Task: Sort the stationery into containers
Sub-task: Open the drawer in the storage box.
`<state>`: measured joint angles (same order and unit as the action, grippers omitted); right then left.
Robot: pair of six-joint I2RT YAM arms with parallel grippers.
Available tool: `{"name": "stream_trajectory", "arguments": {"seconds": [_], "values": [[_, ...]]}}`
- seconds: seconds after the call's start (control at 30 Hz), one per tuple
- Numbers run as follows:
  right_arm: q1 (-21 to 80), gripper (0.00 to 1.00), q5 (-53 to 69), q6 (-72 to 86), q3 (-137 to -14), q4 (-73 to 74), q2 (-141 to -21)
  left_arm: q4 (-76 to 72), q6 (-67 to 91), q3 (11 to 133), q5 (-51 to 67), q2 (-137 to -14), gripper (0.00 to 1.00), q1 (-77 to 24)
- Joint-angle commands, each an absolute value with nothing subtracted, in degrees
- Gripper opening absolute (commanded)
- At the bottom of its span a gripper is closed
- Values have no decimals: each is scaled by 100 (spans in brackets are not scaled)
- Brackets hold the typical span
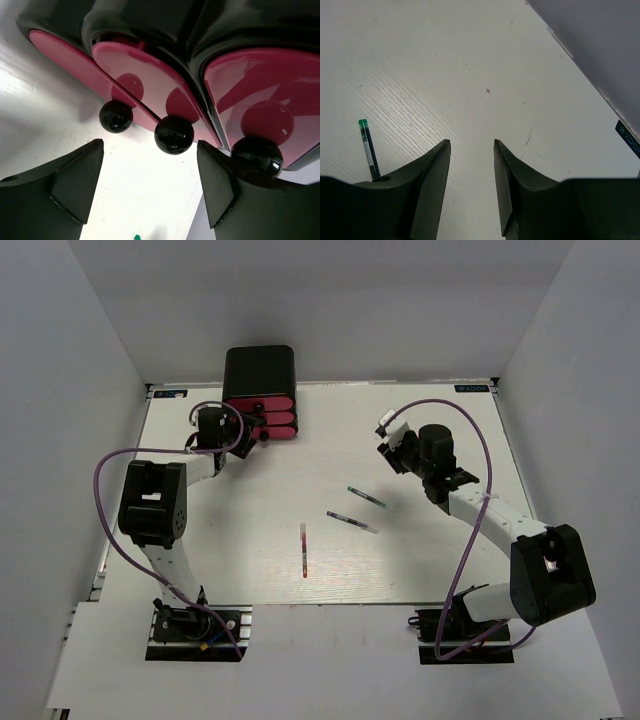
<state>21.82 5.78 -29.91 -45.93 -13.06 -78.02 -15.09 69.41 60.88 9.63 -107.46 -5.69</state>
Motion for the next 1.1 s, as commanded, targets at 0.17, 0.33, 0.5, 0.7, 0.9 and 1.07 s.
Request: {"name": "stream_trajectory", "arguments": {"seconds": [0.17,0.33,0.5,0.7,0.9,1.07], "values": [[2145,46,606,-2892,-4491,-1485,-7585,-2258,6873,5713,1063,-10450,91,-536],[2144,46,606,-2892,-4456,-1485,-7559,-2426,6873,5494,1291,-10275,85,-536],[2179,46,589,-2892,-4386,-1520,-7489,-2261,6672,4722,1292,-9669,42,-536],[2118,29,712,-2804,-4333,-1538,-7523,-1293,5749,4912,1134,-9614,21,-536],[2118,26,773,-2751,-4351,-1538,-7559,-1064,5450,5553,1187,-10265,47,-536],[2101,26,756,-2768,-4324,-1529,-7541,-1493,5589,5669,1187,-10713,52,-536]]}}
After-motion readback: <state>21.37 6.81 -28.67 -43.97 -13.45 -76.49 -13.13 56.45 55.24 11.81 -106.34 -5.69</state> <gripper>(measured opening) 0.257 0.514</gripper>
